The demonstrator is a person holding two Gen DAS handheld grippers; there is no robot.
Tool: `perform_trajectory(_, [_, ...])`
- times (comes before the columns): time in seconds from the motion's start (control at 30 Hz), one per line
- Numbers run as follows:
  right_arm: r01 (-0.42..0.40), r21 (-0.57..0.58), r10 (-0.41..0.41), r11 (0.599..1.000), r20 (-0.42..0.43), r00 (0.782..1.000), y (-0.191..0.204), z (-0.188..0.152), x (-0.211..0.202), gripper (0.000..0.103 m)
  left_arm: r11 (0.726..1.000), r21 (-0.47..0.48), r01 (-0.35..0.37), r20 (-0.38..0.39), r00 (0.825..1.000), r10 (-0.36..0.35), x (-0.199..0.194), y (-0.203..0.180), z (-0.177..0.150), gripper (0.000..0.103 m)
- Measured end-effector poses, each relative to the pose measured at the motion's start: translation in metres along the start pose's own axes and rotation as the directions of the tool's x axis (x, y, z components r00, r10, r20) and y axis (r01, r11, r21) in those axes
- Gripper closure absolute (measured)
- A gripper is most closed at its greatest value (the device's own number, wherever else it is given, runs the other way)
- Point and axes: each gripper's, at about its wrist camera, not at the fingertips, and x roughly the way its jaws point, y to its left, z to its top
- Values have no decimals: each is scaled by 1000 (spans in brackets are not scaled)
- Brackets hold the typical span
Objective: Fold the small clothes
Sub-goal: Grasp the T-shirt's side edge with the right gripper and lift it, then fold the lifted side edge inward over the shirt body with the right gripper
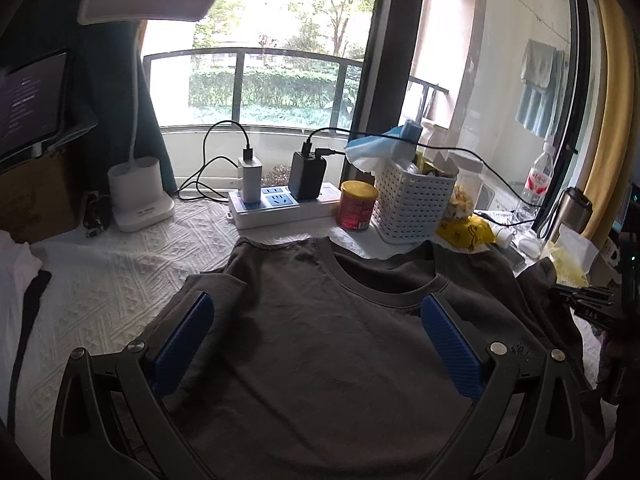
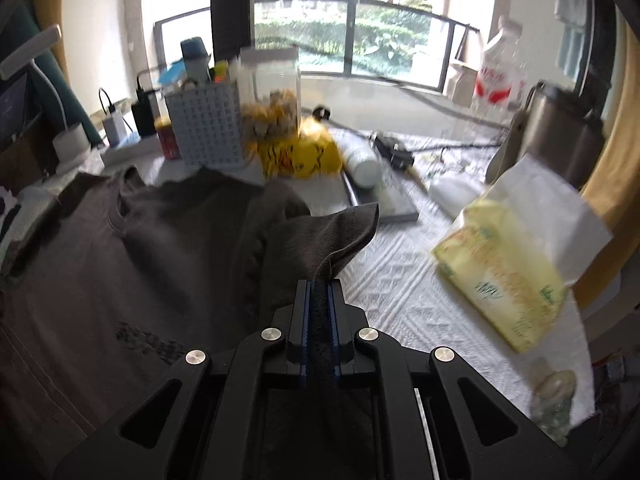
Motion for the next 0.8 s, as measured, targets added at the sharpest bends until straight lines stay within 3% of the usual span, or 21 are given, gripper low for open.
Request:
perform_trajectory(0.3, [-32, -9, 33, 999, 30, 999, 38, 16, -18, 93, 999, -31, 21, 25, 999, -20, -15, 22, -5, 1])
perform_trajectory(0.8, [-120, -45, 116, 992, -82, 990, 114, 3, 24, 93, 996, -84, 25, 22, 999, -23, -29, 61, -20, 1])
